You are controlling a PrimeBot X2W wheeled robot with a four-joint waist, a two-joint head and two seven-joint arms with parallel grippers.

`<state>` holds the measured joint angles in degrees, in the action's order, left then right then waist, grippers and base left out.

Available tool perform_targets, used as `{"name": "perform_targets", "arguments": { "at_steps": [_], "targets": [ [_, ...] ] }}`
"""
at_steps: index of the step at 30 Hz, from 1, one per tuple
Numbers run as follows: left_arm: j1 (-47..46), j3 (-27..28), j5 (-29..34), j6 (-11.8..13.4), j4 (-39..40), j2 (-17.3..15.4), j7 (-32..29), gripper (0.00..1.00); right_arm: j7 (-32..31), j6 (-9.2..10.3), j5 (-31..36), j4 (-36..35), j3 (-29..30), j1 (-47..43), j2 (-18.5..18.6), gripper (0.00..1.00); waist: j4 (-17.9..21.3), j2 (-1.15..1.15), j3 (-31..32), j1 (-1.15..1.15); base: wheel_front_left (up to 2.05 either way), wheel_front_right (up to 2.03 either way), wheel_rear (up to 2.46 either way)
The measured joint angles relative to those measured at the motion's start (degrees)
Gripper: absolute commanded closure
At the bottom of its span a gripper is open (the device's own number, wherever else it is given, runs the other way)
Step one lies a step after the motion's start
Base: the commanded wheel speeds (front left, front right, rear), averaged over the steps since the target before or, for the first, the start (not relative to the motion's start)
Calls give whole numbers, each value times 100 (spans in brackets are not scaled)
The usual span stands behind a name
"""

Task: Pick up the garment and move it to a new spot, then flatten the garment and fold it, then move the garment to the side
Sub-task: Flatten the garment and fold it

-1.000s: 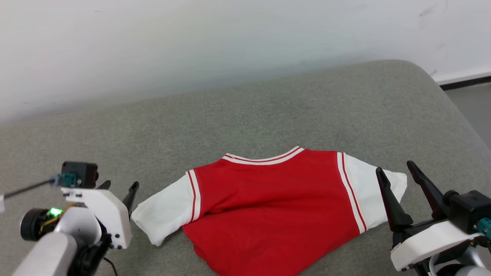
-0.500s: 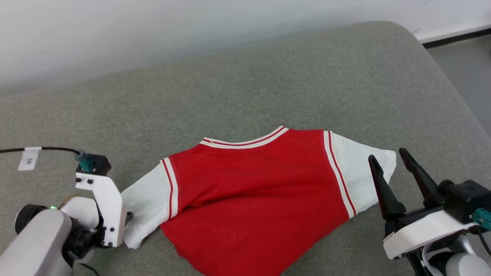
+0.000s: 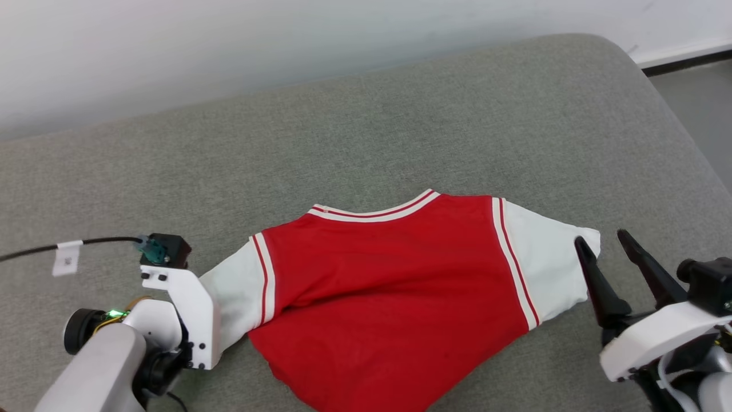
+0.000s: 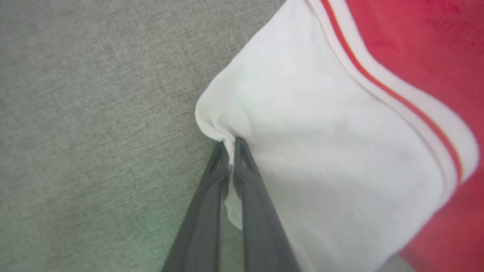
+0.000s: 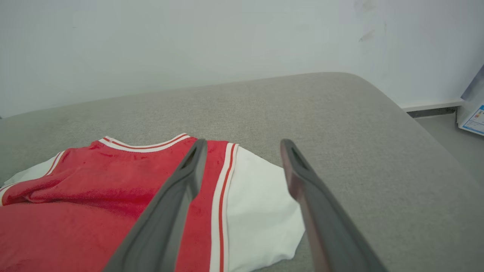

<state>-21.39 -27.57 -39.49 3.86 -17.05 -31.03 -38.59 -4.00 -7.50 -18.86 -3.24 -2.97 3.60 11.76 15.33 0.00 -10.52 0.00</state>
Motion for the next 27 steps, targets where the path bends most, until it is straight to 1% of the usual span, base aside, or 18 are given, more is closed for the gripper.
{"name": "perform_targets", "arguments": {
  "at_steps": [1, 2, 3, 4, 5, 9, 12, 15, 18, 20, 27],
  "targets": [
    [46, 24, 141, 136, 68, 67, 335, 100, -311, -1, -166, 99, 144, -2, 85, 0, -64, 0, 53, 0, 0, 0, 0],
    [46, 24, 141, 136, 68, 67, 335, 100, -311, -1, -166, 99, 144, -2, 85, 0, -64, 0, 53, 0, 0, 0, 0],
    [66, 40, 194, 181, 120, 91, 498, 100, -464, 0, -282, 153, 207, -10, 146, 0, -102, 0, 72, 0, 0, 0, 0],
    [92, 112, 218, 254, 294, 144, 795, 100, -851, 0, -468, 286, 414, -4, 294, 0, -187, 0, 96, 0, 0, 0, 0],
    [92, 112, 218, 254, 294, 144, 795, 100, -851, 0, -468, 286, 414, -4, 294, 0, -187, 0, 96, 0, 0, 0, 0],
    [95, 199, 450, 457, 836, 157, 1243, 100, -1722, 0, -805, 708, 824, 146, 594, 0, -353, 0, 68, 0, 0, 0, 0],
    [92, 175, 617, 584, 1302, 222, 1411, 100, -2347, 0, -994, 1094, 1117, 356, 840, 0, -475, 0, -23, 0, 0, 0, 0],
    [88, 141, 749, 700, 1667, 233, 1457, 100, -2909, 0, -1156, 1446, 1168, 614, 1017, 0, -580, 0, -159, 0, 0, 0, 0],
    [80, 92, 835, 802, 1992, 267, 1467, 100, -3367, 0, -1284, 1784, 1065, 1037, 1191, 0, -696, 0, -371, 0, 0, 0, 0],
    [68, 96, 838, 832, 2042, 278, 1466, 100, -3449, 0, -1288, 1867, 1016, 1129, 1224, 0, -720, 0, -429, 0, 0, 0, 0],
    [13, 98, 858, 932, 2151, 294, 1457, 100, -3747, 0, -1422, 2529, 712, 1755, 1293, 0, -858, 0, -821, 0, 0, 0, 0]
  ]
}}
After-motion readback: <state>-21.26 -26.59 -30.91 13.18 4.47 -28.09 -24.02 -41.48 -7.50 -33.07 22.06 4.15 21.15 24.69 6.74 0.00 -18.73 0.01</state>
